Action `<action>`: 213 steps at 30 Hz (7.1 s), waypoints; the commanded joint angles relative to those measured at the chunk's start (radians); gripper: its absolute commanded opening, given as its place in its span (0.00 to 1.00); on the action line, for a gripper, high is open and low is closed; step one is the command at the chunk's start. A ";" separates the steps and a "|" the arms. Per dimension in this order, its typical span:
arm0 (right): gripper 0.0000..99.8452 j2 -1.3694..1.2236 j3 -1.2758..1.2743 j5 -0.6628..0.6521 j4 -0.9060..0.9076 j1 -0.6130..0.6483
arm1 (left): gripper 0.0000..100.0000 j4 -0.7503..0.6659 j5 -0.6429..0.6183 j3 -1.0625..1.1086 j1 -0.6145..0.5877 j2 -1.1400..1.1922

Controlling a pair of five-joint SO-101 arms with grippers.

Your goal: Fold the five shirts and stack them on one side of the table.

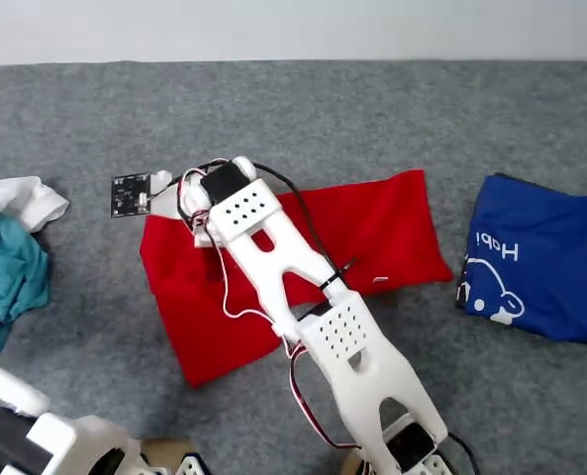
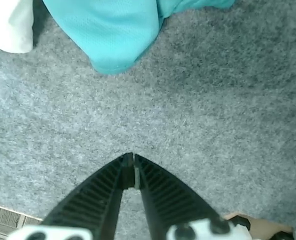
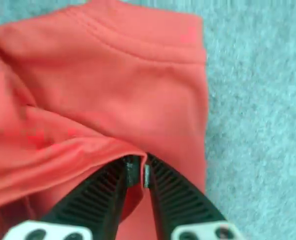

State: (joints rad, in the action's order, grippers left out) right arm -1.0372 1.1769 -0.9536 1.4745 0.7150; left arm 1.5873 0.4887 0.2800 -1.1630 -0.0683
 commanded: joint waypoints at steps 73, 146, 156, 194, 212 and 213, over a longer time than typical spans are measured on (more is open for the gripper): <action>0.10 0.124 -0.143 0.299 0.162 -0.116 | 0.00 -0.061 0.006 0.087 0.003 -0.044; 0.02 0.323 -0.160 0.434 0.326 -0.038 | 0.00 -0.054 0.000 0.013 0.020 -0.176; 0.03 0.631 -0.772 0.457 0.320 0.199 | 0.00 -0.060 0.000 0.013 -0.005 -0.169; 0.01 0.315 -0.709 0.450 0.127 0.288 | 0.01 -0.058 0.006 0.012 -0.011 -0.175; 0.01 0.283 -0.255 0.367 0.320 0.150 | 0.01 -0.061 0.008 0.012 -0.006 -0.170; 0.01 0.269 -0.239 0.362 0.320 0.130 | 0.01 -0.061 0.008 0.012 -0.006 -0.169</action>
State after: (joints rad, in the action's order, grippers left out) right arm -0.7656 0.8516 -0.5700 1.7553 0.9099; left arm 1.5397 0.4872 0.3214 -1.1692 -0.1972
